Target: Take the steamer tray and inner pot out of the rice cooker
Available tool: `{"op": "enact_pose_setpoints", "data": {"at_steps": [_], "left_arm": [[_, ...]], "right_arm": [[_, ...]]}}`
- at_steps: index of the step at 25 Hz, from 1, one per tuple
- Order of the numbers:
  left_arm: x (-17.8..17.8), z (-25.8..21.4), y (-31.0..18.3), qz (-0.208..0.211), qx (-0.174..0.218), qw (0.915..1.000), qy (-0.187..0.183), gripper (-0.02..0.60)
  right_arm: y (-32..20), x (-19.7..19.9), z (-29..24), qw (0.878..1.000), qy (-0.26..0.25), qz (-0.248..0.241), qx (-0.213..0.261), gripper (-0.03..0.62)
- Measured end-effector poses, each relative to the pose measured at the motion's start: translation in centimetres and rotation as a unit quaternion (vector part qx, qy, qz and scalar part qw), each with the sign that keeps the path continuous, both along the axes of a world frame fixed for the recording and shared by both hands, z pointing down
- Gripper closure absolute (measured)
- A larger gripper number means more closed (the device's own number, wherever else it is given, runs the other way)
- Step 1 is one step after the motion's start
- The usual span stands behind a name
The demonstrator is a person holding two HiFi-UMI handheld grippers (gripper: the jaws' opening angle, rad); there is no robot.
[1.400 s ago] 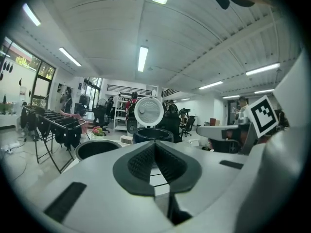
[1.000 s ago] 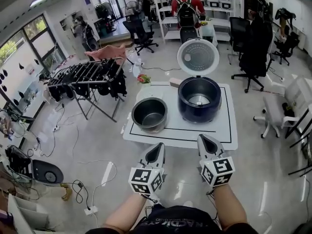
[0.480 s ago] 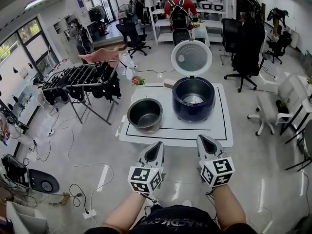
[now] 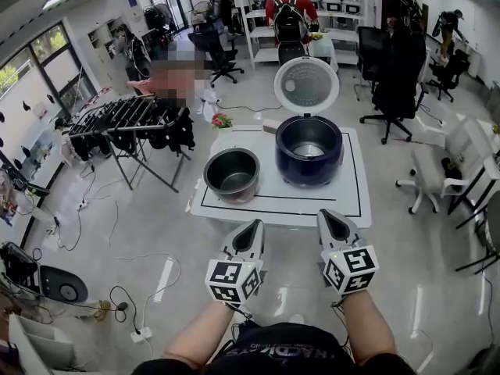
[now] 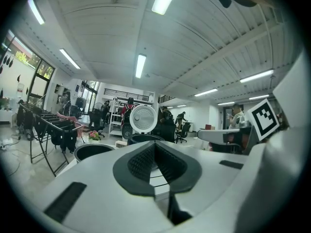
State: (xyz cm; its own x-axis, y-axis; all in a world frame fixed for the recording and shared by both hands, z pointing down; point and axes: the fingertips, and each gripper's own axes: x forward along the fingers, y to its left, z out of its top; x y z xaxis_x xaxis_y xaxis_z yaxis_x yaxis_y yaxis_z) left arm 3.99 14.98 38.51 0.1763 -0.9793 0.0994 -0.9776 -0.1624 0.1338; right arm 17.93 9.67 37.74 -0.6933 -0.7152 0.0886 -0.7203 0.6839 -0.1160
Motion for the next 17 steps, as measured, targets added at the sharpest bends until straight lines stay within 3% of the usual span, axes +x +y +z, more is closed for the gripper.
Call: {"op": "enact_pose_setpoints", "data": {"at_steps": [17], "left_arm": [[0.7,-0.9,1.4,-0.008,0.011,0.9999,-0.001,0.58]], "right_arm": [[1.2,0.7,-0.6,1.0,0.0,-0.005,0.007,0.592]]}}
